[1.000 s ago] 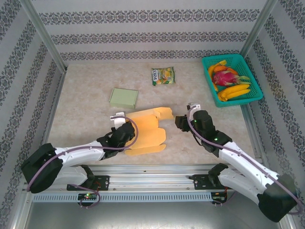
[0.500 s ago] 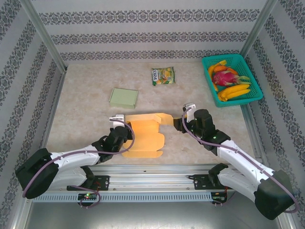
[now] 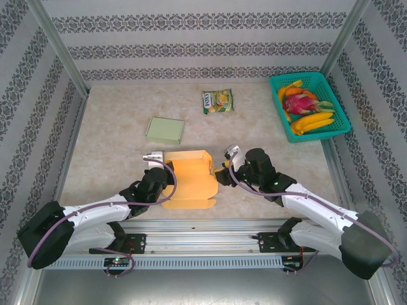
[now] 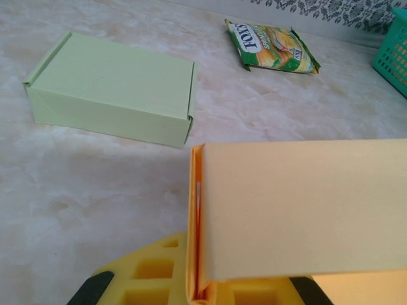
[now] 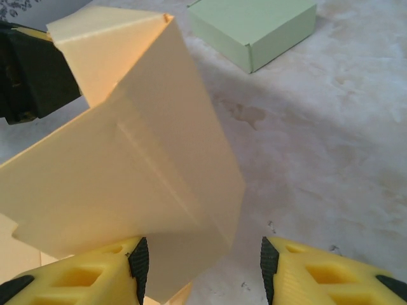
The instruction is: Fold the paper box
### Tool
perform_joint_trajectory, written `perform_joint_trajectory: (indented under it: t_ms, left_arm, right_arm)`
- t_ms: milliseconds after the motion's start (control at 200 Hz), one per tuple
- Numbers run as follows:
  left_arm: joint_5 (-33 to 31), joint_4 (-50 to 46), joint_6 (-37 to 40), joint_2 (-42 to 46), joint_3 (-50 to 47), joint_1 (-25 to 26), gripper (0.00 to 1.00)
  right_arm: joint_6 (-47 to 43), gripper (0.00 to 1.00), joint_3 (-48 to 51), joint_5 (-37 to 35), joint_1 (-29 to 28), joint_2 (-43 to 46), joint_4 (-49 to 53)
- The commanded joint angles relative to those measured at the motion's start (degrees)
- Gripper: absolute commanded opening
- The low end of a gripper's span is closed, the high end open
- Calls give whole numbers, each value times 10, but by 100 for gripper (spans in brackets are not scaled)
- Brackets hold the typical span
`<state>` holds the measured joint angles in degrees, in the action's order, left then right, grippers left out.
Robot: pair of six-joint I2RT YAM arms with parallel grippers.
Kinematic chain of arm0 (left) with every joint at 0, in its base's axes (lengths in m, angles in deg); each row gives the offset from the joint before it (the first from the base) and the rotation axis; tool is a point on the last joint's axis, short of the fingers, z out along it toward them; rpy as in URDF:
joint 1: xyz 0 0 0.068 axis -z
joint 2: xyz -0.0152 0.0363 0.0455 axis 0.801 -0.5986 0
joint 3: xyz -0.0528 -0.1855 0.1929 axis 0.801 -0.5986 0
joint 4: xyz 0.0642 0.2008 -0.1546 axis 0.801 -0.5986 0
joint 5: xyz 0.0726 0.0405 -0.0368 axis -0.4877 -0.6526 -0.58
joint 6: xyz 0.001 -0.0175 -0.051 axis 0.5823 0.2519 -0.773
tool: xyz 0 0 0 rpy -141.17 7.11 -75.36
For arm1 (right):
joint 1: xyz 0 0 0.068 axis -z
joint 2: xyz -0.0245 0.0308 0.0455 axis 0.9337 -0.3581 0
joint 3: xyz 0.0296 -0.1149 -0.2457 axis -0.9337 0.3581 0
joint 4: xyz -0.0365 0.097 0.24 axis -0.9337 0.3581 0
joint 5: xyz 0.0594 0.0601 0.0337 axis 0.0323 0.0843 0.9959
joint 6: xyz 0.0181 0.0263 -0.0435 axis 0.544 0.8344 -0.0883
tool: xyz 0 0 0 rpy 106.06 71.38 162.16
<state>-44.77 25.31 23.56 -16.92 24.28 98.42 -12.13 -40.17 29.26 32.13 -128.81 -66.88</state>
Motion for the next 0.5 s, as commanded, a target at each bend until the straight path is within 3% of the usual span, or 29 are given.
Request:
perform_joint_trajectory:
  t_ms: [0,355,495]
  left_arm:
    - [35,28,13,5,5,-4,0]
    - [54,32,3,-33,19,-4,0]
    - [62,35,0,-45,25,-4,0]
  right_arm:
    - [-13,51,-21,12,-9,-13,-31]
    - [-13,55,-35,-2,-35,-55,-62]
    - [-13,54,-43,-47,-43,-74,-65]
